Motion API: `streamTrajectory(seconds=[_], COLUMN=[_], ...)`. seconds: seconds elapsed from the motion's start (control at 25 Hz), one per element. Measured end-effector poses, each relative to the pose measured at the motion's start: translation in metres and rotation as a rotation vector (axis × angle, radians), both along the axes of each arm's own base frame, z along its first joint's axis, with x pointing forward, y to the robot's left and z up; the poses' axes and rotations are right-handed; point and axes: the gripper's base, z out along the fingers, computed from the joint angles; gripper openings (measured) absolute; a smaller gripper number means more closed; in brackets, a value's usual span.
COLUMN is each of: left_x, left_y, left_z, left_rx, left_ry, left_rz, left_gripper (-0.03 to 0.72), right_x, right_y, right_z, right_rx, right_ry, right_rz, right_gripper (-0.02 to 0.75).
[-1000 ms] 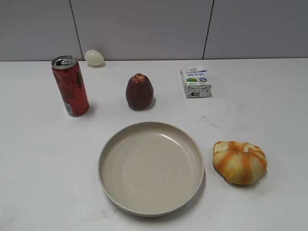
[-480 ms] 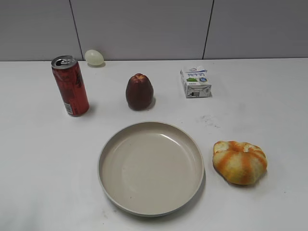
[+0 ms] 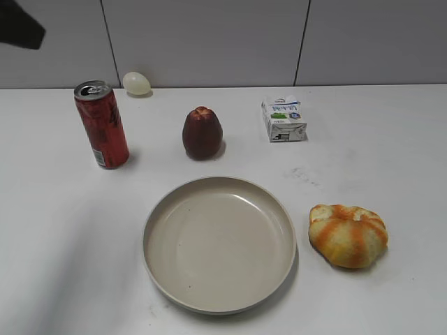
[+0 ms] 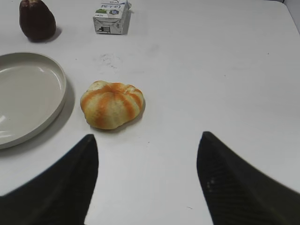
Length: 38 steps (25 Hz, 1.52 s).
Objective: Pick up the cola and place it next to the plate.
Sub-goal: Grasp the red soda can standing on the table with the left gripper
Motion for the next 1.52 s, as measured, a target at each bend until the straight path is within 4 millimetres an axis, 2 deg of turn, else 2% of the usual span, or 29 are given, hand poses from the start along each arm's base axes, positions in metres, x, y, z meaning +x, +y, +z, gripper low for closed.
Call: streamTrajectory(seconds=[0.12,0.32,0.52,0.72,1.52], left_x=[0.037,0.09,0.123,0.135,0.151], left_y=[-0.012,-0.028,-0.034,-0.033,-0.037], left_z=[-0.01,-0.047,-0.075,-0.09,-0.121], left_rx=[0.032,0.082,0.144,0.193,0.214], left_ry=[0.071,0.231,0.258,0.247,0.271], left_rz=[-0.014,-0.036,-0.035,-0.031,-0.028], left_gripper=[0.596,0.638,0.649,0.649,0.649], right_x=[0.0,0.0,0.0,0.0,0.0], right_y=[0.0,0.0,0.0,0.0,0.0], right_z=[0.0,0.0,0.0,0.0,0.0], right_rx=[0.0,0.0,0.0,0.0,0.0], right_ry=[0.0,0.0,0.0,0.0,0.0], right_rz=[0.0,0.0,0.0,0.0,0.0], right_gripper=[0.532,0.532,0.532,0.532,0.532])
